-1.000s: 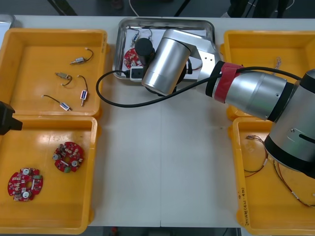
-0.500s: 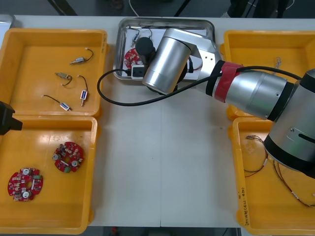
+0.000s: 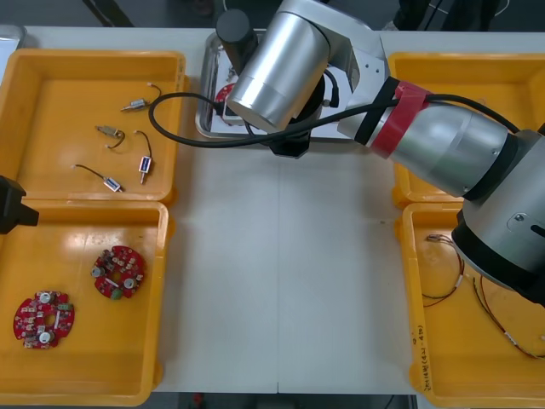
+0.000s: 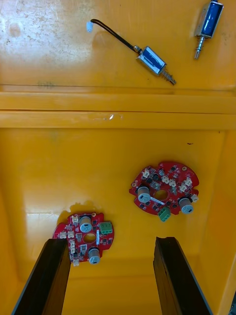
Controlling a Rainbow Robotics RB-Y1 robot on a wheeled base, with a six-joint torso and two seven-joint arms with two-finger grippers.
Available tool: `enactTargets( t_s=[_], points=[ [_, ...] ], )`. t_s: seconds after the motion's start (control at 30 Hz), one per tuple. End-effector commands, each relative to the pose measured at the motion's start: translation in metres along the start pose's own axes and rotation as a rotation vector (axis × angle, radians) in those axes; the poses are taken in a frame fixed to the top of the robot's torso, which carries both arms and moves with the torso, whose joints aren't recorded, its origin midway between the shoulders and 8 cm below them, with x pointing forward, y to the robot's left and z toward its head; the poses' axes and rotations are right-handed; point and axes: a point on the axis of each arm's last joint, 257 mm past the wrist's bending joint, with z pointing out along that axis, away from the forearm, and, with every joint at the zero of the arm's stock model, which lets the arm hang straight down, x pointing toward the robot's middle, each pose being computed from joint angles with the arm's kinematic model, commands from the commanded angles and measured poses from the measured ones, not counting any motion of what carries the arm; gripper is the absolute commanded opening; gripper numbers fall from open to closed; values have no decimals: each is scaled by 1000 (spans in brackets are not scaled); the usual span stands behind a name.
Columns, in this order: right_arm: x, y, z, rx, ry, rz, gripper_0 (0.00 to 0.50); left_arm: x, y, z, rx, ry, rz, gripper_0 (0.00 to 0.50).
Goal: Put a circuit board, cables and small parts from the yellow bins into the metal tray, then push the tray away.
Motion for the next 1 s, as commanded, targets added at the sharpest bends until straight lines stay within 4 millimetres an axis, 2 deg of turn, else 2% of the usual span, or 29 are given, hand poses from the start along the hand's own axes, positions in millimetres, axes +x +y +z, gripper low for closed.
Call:
enactTargets(
  t_s=[0.03,0.23,0.57,0.7,1.0],
  points=[
    [-1,-8,-46,-7,-36,-12,500,-5,17,-15,-60,-28,91,500],
    [45,2,-75,-87,14,86,500,-5,17,-15,-60,-28,91,500],
    [63,-27,-108,-30,-160,324,500,-5,17,-15,-60,-28,91,500],
    [74,-31,-114,-26,-199,429,500,-5,17,-15,-60,-28,91,500],
    [118,-23,-114,-88,-252,691,500,-5,17,-15,-60,-28,91,500]
  ],
)
